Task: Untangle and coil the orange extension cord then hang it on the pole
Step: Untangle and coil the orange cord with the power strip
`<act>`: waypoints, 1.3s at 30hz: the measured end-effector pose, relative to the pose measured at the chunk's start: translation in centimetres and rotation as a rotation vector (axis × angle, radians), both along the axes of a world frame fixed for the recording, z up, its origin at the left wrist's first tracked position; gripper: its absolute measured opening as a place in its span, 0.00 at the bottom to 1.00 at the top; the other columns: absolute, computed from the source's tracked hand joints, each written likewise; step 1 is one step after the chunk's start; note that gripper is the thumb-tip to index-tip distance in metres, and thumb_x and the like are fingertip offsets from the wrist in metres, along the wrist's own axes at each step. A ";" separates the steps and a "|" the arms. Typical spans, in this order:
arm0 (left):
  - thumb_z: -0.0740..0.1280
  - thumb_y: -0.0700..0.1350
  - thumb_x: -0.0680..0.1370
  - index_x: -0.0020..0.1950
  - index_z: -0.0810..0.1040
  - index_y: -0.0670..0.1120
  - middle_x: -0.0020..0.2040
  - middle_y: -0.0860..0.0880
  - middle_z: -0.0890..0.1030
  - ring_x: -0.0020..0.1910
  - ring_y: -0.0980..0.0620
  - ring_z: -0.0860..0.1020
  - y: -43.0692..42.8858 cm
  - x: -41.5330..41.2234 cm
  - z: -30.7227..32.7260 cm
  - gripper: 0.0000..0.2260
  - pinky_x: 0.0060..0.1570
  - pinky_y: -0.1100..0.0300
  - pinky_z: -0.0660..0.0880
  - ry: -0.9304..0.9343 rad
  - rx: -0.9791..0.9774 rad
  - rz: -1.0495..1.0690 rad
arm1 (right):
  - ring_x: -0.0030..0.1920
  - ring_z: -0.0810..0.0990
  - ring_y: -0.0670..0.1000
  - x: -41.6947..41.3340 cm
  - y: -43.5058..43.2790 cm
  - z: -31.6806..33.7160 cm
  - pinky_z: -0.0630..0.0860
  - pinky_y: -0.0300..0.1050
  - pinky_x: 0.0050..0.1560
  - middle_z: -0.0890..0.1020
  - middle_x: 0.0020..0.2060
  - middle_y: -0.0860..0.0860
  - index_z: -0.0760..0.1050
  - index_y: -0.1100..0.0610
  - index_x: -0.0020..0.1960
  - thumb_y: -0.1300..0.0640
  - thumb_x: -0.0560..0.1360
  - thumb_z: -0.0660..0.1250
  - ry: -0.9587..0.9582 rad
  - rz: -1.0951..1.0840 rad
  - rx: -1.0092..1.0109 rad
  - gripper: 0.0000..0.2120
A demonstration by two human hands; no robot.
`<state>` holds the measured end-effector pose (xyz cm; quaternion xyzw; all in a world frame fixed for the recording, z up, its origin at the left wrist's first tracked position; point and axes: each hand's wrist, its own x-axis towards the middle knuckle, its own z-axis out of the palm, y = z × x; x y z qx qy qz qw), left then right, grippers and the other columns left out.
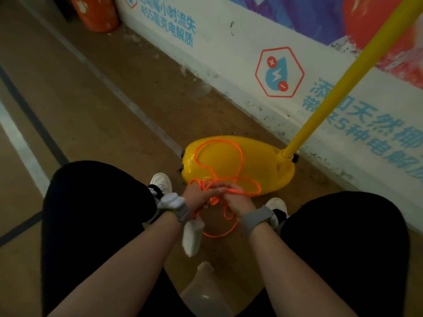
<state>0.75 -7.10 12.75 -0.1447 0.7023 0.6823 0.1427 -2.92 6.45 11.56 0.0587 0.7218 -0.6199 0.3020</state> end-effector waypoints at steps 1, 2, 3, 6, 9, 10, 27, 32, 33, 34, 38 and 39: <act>0.74 0.46 0.72 0.54 0.83 0.40 0.27 0.49 0.75 0.23 0.59 0.70 0.3 0.1 0.0 0.14 0.24 0.67 0.66 0.043 -0.009 0.021 | 0.47 0.82 0.53 0.4 0.0 -0.1 0.78 0.45 0.49 0.83 0.44 0.54 0.79 0.54 0.48 0.63 0.72 0.69 0.013 0.003 0.005 0.07; 0.73 0.44 0.73 0.53 0.83 0.39 0.28 0.51 0.78 0.26 0.59 0.74 0.5 0.2 0.0 0.13 0.28 0.67 0.70 0.076 -0.022 0.027 | 0.48 0.82 0.55 0.8 0.0 -0.1 0.78 0.47 0.49 0.83 0.45 0.55 0.78 0.54 0.49 0.64 0.72 0.68 0.022 -0.002 0.002 0.09; 0.73 0.43 0.73 0.54 0.82 0.40 0.30 0.51 0.80 0.29 0.58 0.76 0.7 0.1 0.1 0.12 0.31 0.66 0.72 0.105 -0.033 0.001 | 0.46 0.81 0.55 0.9 0.1 -0.2 0.79 0.46 0.46 0.83 0.44 0.55 0.76 0.54 0.51 0.66 0.72 0.67 0.016 -0.009 0.004 0.11; 0.71 0.41 0.74 0.57 0.80 0.38 0.36 0.51 0.82 0.37 0.59 0.79 1.0 -0.3 0.0 0.13 0.40 0.66 0.75 0.095 0.001 -0.073 | 0.42 0.81 0.55 0.7 0.3 0.5 0.79 0.41 0.39 0.82 0.42 0.56 0.74 0.55 0.54 0.70 0.73 0.63 -0.047 -0.060 0.022 0.14; 0.75 0.59 0.67 0.53 0.78 0.33 0.39 0.39 0.80 0.39 0.52 0.78 0.6 -0.5 -0.3 0.31 0.42 0.57 0.74 0.067 -0.104 -0.137 | 0.53 0.81 0.60 0.3 0.6 0.1 0.78 0.51 0.52 0.82 0.51 0.60 0.76 0.60 0.58 0.70 0.72 0.63 -0.032 -0.006 0.076 0.16; 0.75 0.65 0.63 0.50 0.77 0.32 0.39 0.37 0.78 0.39 0.50 0.76 0.5 -0.5 -0.6 0.37 0.41 0.53 0.74 0.057 -0.144 -0.160 | 0.53 0.81 0.60 0.4 0.6 0.0 0.78 0.52 0.52 0.82 0.53 0.61 0.76 0.61 0.58 0.70 0.72 0.64 -0.045 0.003 0.077 0.15; 0.62 0.55 0.79 0.37 0.78 0.48 0.22 0.54 0.64 0.19 0.57 0.60 -0.3 -1.5 0.8 0.16 0.19 0.65 0.58 0.021 0.214 0.392 | 0.33 0.74 0.52 0.7 2.3 -1.3 0.70 0.41 0.32 0.79 0.34 0.55 0.80 0.62 0.46 0.63 0.70 0.72 -0.297 -0.327 0.156 0.05; 0.61 0.54 0.80 0.37 0.75 0.47 0.21 0.54 0.64 0.18 0.57 0.60 0.0 -1.6 1.6 0.16 0.17 0.66 0.58 -0.012 0.311 0.445 | 0.43 0.78 0.54 0.3 2.7 -1.1 0.70 0.43 0.41 0.80 0.42 0.55 0.79 0.61 0.48 0.59 0.73 0.70 -0.095 -0.257 0.423 0.07; 0.60 0.53 0.81 0.36 0.74 0.47 0.21 0.54 0.63 0.18 0.58 0.60 0.0 -1.7 1.8 0.16 0.17 0.66 0.57 -0.023 0.354 0.490 | 0.46 0.79 0.55 0.4 2.6 -0.9 0.70 0.42 0.43 0.81 0.44 0.55 0.78 0.58 0.47 0.57 0.74 0.69 -0.022 -0.184 0.556 0.04; 0.60 0.52 0.81 0.36 0.73 0.47 0.21 0.54 0.63 0.18 0.59 0.60 -0.3 -2.0 2.1 0.16 0.17 0.66 0.56 -0.032 0.423 0.546 | 0.49 0.79 0.56 0.6 2.6 -1.2 0.72 0.42 0.44 0.82 0.45 0.55 0.78 0.55 0.46 0.56 0.74 0.68 0.032 -0.122 0.650 0.03; 0.59 0.53 0.81 0.35 0.70 0.49 0.20 0.55 0.63 0.17 0.59 0.59 -3.9 -3.6 4.8 0.16 0.16 0.69 0.55 0.066 0.865 0.781 | 0.49 0.79 0.56 2.3 4.4 -2.3 0.74 0.42 0.42 0.79 0.42 0.53 0.78 0.57 0.47 0.53 0.77 0.65 -0.041 -0.127 0.627 0.08; 0.59 0.53 0.81 0.35 0.70 0.49 0.20 0.55 0.64 0.17 0.59 0.60 -5.2 -3.9 5.6 0.16 0.16 0.69 0.56 0.117 0.951 0.809 | 0.46 0.79 0.56 2.4 4.8 -2.5 0.71 0.41 0.42 0.79 0.42 0.53 0.78 0.57 0.47 0.53 0.77 0.65 -0.079 -0.181 0.604 0.08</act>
